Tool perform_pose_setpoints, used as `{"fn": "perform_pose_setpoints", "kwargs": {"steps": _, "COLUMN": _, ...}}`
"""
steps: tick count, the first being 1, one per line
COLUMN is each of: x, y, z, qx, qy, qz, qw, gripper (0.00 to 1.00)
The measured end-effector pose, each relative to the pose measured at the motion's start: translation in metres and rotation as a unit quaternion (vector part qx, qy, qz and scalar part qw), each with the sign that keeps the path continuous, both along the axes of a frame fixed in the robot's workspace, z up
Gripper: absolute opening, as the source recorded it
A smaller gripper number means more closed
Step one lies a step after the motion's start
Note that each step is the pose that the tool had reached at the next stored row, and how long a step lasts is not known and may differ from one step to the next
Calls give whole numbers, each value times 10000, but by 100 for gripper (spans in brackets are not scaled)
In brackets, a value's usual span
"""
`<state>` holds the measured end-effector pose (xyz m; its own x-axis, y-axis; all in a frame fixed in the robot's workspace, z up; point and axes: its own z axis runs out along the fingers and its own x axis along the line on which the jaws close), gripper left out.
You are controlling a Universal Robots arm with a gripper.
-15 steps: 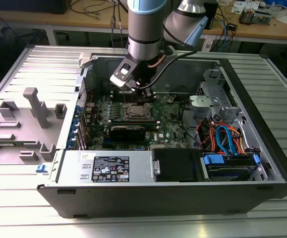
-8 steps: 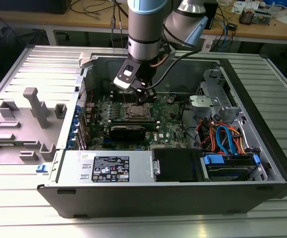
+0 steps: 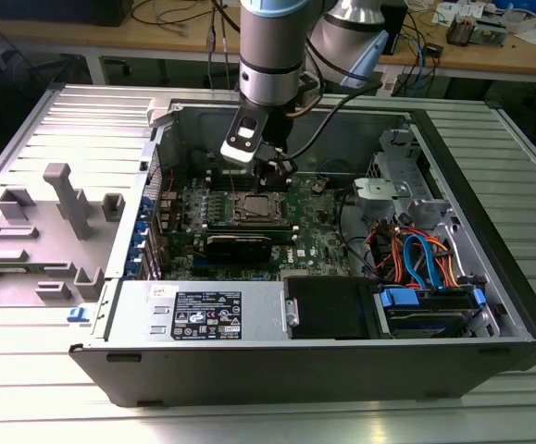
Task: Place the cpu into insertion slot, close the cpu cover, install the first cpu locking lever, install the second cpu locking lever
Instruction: 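Install the first cpu locking lever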
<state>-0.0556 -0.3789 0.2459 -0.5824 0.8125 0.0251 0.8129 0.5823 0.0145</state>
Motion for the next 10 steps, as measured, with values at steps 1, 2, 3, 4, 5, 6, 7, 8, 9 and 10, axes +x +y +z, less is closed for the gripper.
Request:
{"fn": "perform_pose_setpoints", "kwargs": {"steps": 1, "x": 0, "y": 0, "z": 8, "qx": 0, "qy": 0, "qz": 61, "qw": 10000, "gripper": 11}}
{"fn": "perform_pose_setpoints", "kwargs": {"steps": 2, "x": 0, "y": 0, "z": 11, "qx": 0, "qy": 0, "qz": 140, "qw": 9999, "gripper": 11}}
{"fn": "perform_pose_setpoints", "kwargs": {"steps": 3, "x": 0, "y": 0, "z": 11, "qx": 1, "qy": -1, "qz": 251, "qw": 9997, "gripper": 11}}
{"fn": "perform_pose_setpoints", "kwargs": {"steps": 4, "x": 0, "y": 0, "z": 12, "qx": 1, "qy": -1, "qz": 343, "qw": 9994, "gripper": 11}}
{"fn": "perform_pose_setpoints", "kwargs": {"steps": 5, "x": 0, "y": 0, "z": 13, "qx": -1, "qy": 0, "qz": 443, "qw": 9990, "gripper": 11}}
{"fn": "perform_pose_setpoints", "kwargs": {"steps": 6, "x": 0, "y": 0, "z": 13, "qx": -1, "qy": 0, "qz": 541, "qw": 9985, "gripper": 11}}
{"fn": "perform_pose_setpoints", "kwargs": {"steps": 7, "x": 0, "y": 0, "z": 13, "qx": -1, "qy": 1, "qz": 629, "qw": 9980, "gripper": 11}}
{"fn": "perform_pose_setpoints", "kwargs": {"steps": 8, "x": 0, "y": 0, "z": 13, "qx": -1, "qy": 0, "qz": 724, "qw": 9974, "gripper": 11}}
{"fn": "perform_pose_setpoints", "kwargs": {"steps": 9, "x": 0, "y": 0, "z": 13, "qx": -1, "qy": 0, "qz": 884, "qw": 9961, "gripper": 11}}
{"fn": "perform_pose_setpoints", "kwargs": {"steps": 10, "x": 0, "y": 0, "z": 13, "qx": -1, "qy": 0, "qz": 1095, "qw": 9940, "gripper": 11}}
